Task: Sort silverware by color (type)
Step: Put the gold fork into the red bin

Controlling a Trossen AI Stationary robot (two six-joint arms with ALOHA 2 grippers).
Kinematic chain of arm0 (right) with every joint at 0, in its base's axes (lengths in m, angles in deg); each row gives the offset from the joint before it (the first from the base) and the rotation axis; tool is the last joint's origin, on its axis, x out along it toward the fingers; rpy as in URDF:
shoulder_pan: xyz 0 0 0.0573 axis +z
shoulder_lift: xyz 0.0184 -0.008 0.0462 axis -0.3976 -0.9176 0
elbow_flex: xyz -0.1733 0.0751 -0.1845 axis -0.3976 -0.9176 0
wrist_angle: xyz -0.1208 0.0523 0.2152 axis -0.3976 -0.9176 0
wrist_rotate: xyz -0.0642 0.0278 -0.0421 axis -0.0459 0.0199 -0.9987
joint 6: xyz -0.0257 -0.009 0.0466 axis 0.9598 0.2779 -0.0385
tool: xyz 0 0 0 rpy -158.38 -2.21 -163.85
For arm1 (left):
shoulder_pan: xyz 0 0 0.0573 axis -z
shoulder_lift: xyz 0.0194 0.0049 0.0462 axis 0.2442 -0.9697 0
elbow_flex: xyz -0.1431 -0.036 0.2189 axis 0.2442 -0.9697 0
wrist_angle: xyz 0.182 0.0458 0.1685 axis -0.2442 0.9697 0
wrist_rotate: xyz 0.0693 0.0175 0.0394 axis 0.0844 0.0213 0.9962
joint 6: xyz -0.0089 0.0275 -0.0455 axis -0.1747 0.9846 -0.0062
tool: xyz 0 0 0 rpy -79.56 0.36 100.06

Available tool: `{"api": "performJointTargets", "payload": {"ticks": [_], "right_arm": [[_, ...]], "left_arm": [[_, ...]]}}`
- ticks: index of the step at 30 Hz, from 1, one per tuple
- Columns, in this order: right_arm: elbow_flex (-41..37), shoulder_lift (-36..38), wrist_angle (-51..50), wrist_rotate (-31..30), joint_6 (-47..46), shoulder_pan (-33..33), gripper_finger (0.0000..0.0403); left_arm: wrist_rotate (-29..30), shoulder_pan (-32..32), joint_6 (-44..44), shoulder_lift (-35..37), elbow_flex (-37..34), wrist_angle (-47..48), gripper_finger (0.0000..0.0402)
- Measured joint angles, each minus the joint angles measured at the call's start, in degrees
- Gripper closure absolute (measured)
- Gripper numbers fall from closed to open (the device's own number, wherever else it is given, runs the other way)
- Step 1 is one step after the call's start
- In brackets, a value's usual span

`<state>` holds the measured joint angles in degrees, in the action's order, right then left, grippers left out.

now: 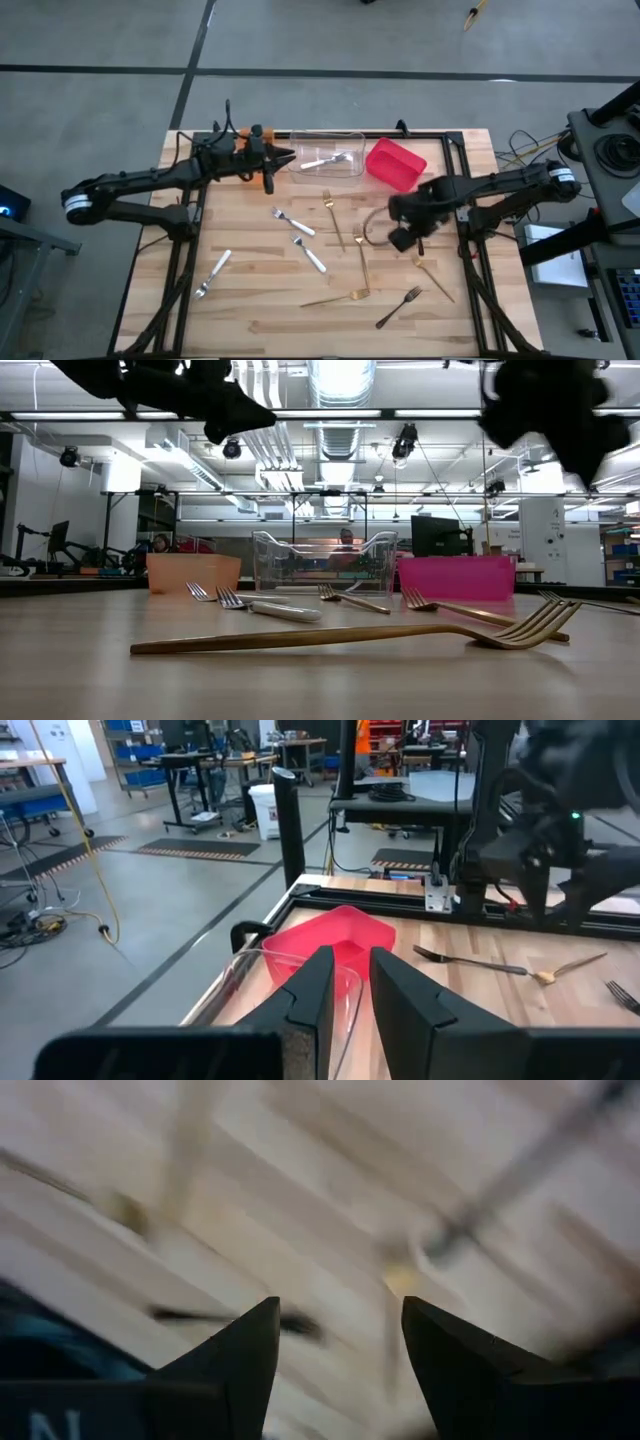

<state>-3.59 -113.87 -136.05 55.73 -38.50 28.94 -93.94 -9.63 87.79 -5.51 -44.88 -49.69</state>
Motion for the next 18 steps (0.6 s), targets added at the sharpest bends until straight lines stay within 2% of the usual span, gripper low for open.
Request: {"api": "performJointTargets", "payload": {"ticks": [5, 13, 18], "right_arm": [[-4.46, 0.00, -4.00, 0.79, -5.20, 7.79, 0.0202], [-16.14, -0.02, 9.56, 4.26, -14.74, 20.20, 0.0202], [-19.30, -0.02, 13.61, 0.48, -21.57, 25.13, 0.0202]], "left_arm": [[-0.02, 0.09, -1.68, -0.91, -0.17, -0.20, 0.0350], [-0.02, 0.15, -2.28, -2.01, -0.48, -0.07, 0.0350], [-0.04, 0.37, -2.30, -2.00, -0.96, -0.47, 0.0350]]}}
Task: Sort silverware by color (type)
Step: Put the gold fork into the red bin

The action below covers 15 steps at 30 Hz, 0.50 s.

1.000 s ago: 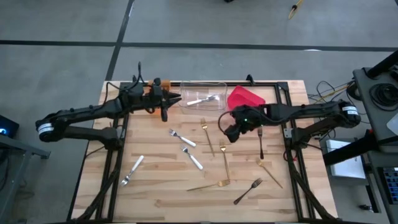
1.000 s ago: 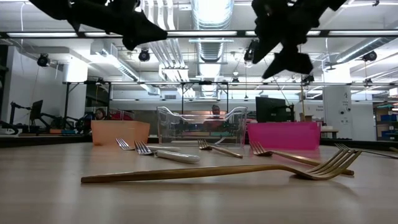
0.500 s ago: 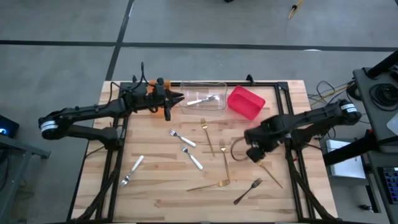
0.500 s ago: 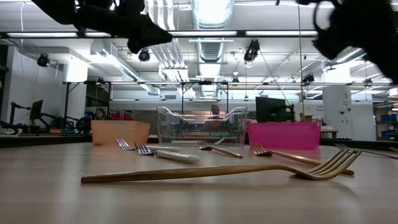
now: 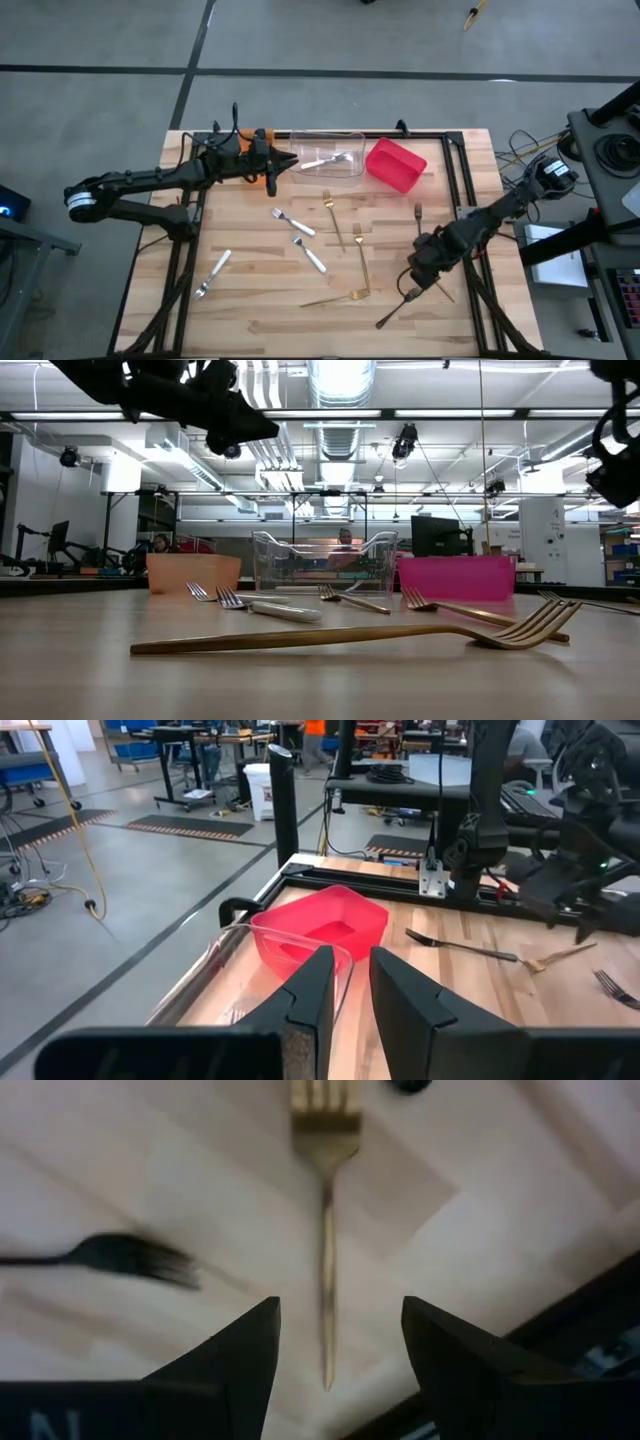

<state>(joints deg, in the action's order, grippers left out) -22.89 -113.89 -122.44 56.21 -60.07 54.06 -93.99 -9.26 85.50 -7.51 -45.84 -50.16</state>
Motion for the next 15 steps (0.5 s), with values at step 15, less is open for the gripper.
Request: {"api": "performJointTargets", "payload": {"ticks": [15], "right_arm": [[-2.06, 0.00, 2.85, -12.63, -2.41, 3.38, 0.0202]], "left_arm": [[0.00, 0.22, -2.12, 0.43, -0.66, -0.11, 0.0350]]}}
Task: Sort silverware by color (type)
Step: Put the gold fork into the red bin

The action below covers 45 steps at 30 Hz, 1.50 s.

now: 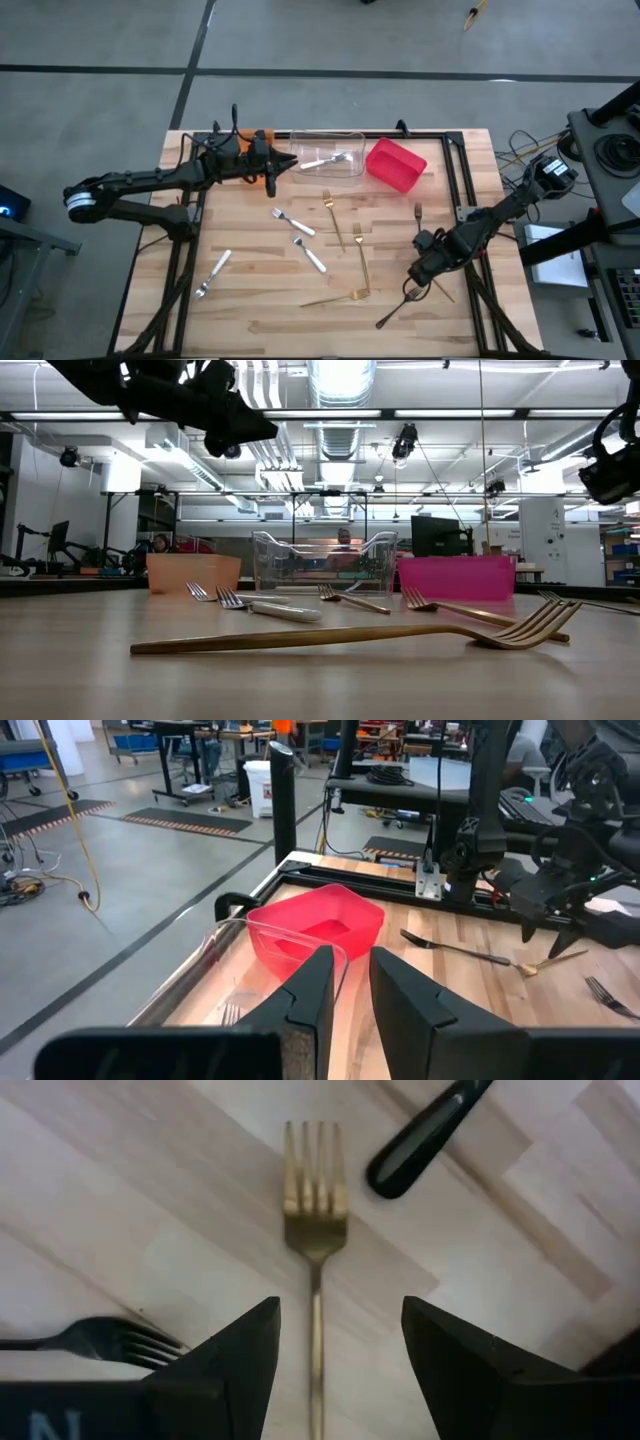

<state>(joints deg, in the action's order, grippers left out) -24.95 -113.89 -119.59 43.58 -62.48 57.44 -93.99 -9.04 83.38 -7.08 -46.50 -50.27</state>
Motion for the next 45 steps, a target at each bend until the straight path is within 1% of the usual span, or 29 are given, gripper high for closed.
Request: {"api": "performJointTargets", "payload": {"ticks": [7, 19, 23, 25, 27, 32, 34, 41, 45], "right_arm": [[-0.86, 0.00, 3.17, -0.86, -1.81, 0.01, 0.0206], [-3.35, 0.00, 5.63, -1.34, -1.11, 0.01, 0.0257], [-4.60, 0.00, 7.34, -2.81, -1.11, 0.01, 0.0268], [-5.35, 0.00, 9.45, -4.09, -1.08, 0.01, 0.0272], [-6.04, 0.00, 10.99, -4.10, -0.27, -0.01, 0.0274], [-6.52, 0.00, 11.12, -3.62, 0.27, -0.01, 0.0272], [-6.45, 0.00, 11.10, -2.65, 0.85, -0.03, 0.0269], [-6.22, 0.00, 11.05, 5.37, 0.93, -0.01, 0.0259], [-6.35, -0.05, 11.33, 4.49, 1.10, 0.00, 0.0260]], "left_arm": [[-0.01, 0.00, 0.04, 0.03, -0.33, 0.13, 0.0350], [-0.02, 0.00, 0.42, 0.10, -0.33, 0.04, 0.0350], [-0.02, 0.00, 0.42, 0.10, -0.33, 0.03, 0.0350], [-0.02, 0.00, 0.42, 0.10, -0.33, 0.02, 0.0350], [-0.02, 0.00, 0.42, 0.10, -0.33, 0.03, 0.0350], [-0.02, 0.00, 0.42, 0.10, -0.33, 0.02, 0.0350], [-0.02, 0.00, 0.42, 0.10, -0.33, 0.02, 0.0350], [-0.02, 0.00, 0.61, 0.10, -0.33, 0.02, 0.0350], [-0.02, 0.00, 0.61, 0.10, -0.33, 0.02, 0.0350]]}}
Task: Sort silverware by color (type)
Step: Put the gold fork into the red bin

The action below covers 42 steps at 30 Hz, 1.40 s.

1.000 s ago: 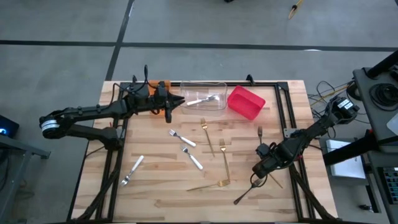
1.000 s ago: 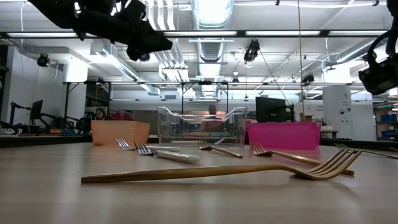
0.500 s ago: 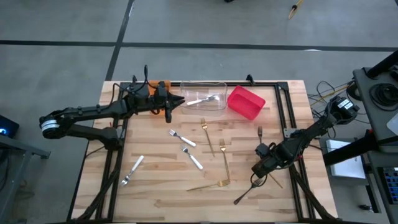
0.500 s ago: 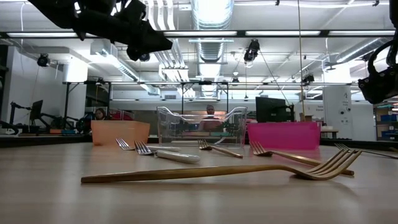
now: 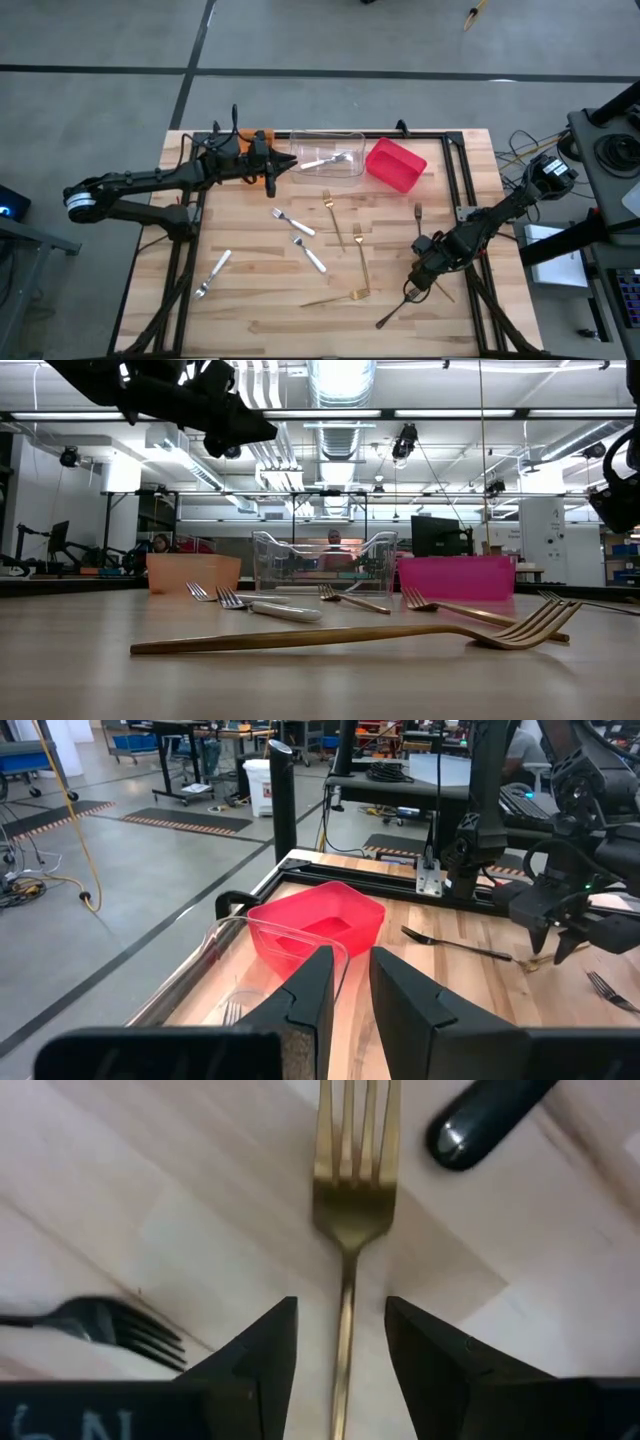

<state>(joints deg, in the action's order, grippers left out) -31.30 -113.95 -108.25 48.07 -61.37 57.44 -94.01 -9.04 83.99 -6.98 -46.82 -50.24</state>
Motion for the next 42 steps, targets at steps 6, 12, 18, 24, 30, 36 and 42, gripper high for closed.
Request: {"api": "performJointTargets", "payload": {"ticks": [6, 12, 18, 24, 30, 36, 42], "right_arm": [[-0.39, -3.14, 0.26, -0.54, 1.89, -0.01, 0.0281], [-0.48, -8.01, -0.09, -0.61, 3.50, -0.01, 0.0327], [-0.50, -9.23, -0.43, -0.61, 4.37, -0.01, 0.0370], [0.23, -6.44, -1.21, -0.75, 4.52, 0.01, 0.0376], [1.31, -2.12, -2.56, -1.41, 4.53, 0.03, 0.0376], [2.51, 0.18, -2.84, -7.60, 4.83, -0.03, 0.0376], [3.58, 0.49, -2.85, -10.47, 5.45, -0.14, 0.0376]], "left_arm": [[0.00, 0.00, 0.00, 0.00, 0.00, 0.00, 0.0350], [0.00, 0.00, 0.00, 0.00, 0.00, 0.00, 0.0350], [0.00, 0.00, 0.00, 0.00, 0.00, 0.00, 0.0350], [0.02, 0.00, 0.00, 0.00, 0.00, -0.01, 0.0350], [0.02, 0.00, 0.02, 0.00, 0.00, 0.00, 0.0350], [0.02, 0.00, 0.04, 0.00, 0.00, 0.00, 0.0350], [0.02, 0.00, 0.02, 0.00, 0.00, -0.02, 0.0350]]}}
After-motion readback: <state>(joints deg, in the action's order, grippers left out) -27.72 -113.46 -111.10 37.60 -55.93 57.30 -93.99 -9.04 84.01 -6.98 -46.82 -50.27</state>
